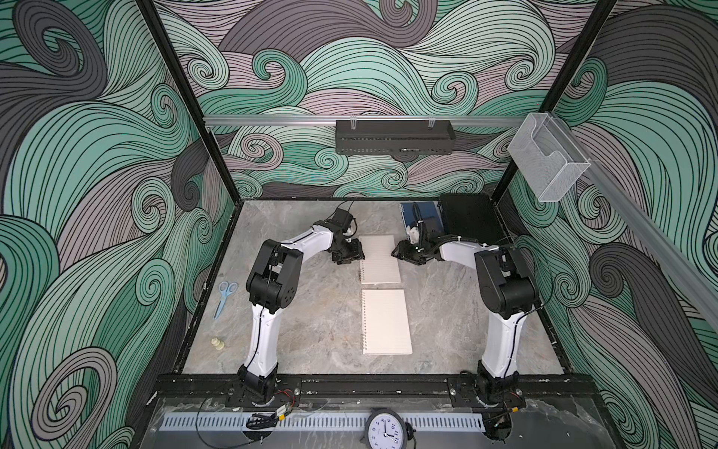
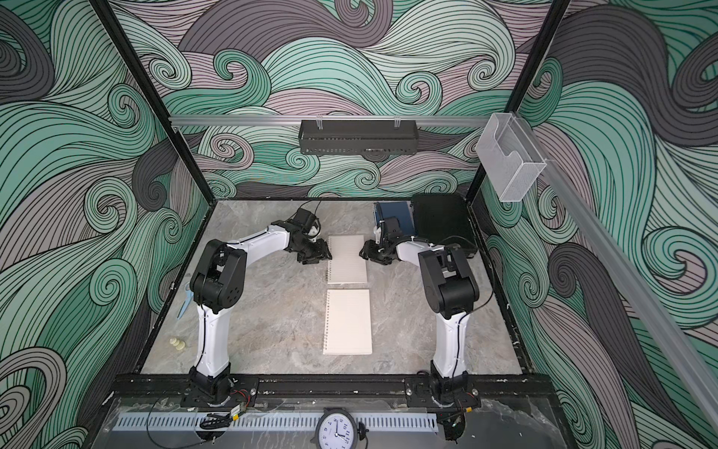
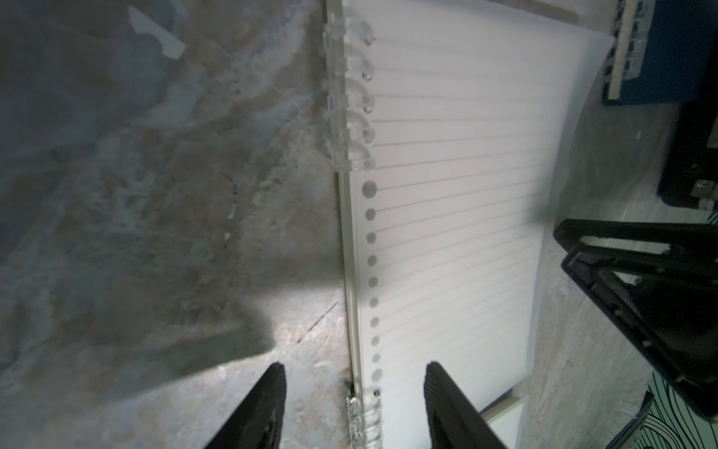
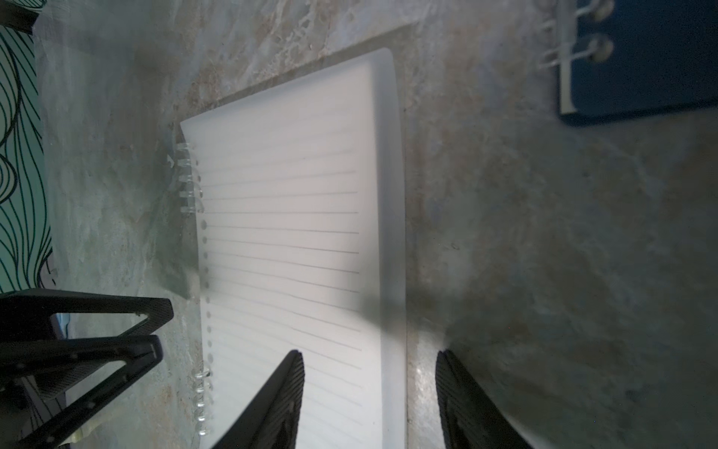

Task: Tear off pages from different notebooks
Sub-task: Open the notebook at the center of the board.

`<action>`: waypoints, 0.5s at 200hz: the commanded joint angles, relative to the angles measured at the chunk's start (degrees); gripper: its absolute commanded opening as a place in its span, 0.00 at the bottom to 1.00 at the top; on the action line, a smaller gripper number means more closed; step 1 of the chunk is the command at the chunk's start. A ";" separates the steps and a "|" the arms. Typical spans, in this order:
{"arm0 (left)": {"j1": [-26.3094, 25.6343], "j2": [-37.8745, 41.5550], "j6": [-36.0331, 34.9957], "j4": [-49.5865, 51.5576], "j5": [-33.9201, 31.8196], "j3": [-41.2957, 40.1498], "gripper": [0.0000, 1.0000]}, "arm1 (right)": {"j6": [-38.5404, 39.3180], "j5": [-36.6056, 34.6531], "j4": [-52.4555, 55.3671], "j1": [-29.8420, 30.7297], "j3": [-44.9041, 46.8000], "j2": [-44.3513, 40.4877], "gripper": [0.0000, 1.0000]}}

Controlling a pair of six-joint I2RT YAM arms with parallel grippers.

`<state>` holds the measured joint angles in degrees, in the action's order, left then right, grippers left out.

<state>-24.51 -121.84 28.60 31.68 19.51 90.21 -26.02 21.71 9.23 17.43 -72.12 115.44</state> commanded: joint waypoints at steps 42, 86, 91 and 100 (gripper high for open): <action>-0.16 -2.85 1.02 -3.89 6.99 -1.14 0.43 | -1.58 4.98 -0.09 -0.20 -1.86 2.78 0.55; -0.70 -3.27 1.80 -5.78 8.52 -1.69 0.37 | -1.09 6.61 0.95 -0.38 -3.02 1.08 0.53; -0.84 -3.29 1.90 -5.90 8.57 -1.71 0.37 | -0.97 6.84 1.11 -0.30 -3.03 0.69 0.53; -0.96 -3.23 2.12 -6.04 8.69 -1.86 0.36 | -0.80 6.86 1.31 -0.29 -2.95 -0.03 0.53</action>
<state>-24.84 -124.22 30.09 27.00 26.35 88.77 -26.63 26.63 9.28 17.32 -73.47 117.14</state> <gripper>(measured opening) 0.367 0.532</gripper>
